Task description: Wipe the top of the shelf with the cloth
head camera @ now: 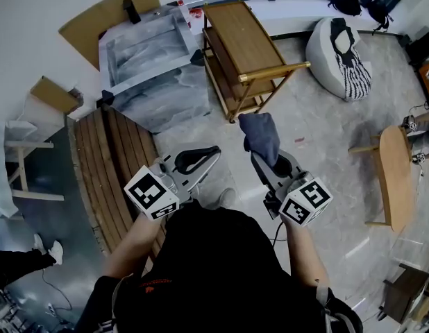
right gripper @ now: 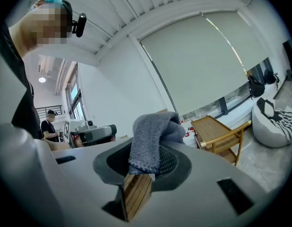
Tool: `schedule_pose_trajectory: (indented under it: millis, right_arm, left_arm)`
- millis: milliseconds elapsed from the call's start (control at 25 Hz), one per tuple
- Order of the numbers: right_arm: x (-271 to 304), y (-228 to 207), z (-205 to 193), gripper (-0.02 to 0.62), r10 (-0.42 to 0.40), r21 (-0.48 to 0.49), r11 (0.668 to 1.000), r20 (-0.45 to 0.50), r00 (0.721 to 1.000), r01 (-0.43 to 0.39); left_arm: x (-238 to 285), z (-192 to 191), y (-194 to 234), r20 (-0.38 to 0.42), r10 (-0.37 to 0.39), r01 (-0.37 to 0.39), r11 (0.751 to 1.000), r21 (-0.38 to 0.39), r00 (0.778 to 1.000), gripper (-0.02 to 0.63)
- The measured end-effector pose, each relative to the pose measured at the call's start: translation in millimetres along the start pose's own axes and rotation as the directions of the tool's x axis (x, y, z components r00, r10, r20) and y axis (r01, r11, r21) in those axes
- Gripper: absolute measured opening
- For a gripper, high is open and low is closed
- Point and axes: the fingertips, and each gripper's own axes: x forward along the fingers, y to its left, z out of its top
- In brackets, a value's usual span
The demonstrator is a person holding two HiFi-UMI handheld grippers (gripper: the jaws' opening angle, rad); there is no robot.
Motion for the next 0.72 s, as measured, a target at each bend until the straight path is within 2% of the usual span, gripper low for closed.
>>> schedule_pose_trajectory:
  millis: [320, 720]
  right_arm:
    - [-24.3, -16.9, -1.1, 0.089, 0.025, 0.008, 1.000, -0.002, 1.000, -0.025]
    - [-33.1, -40.1, 3.4, 0.089, 0.015, 0.012, 1.000, -0.006, 1.000, -0.015]
  left_arm:
    - [24.2, -3.4, -18.7, -0.011, 0.020, -0.020, 1.000, 0.012, 1.000, 0.028]
    - [46.1, -7.7, -15.3, -0.026, 0.026, -0.026, 1.000, 0.007, 0.999, 0.028]
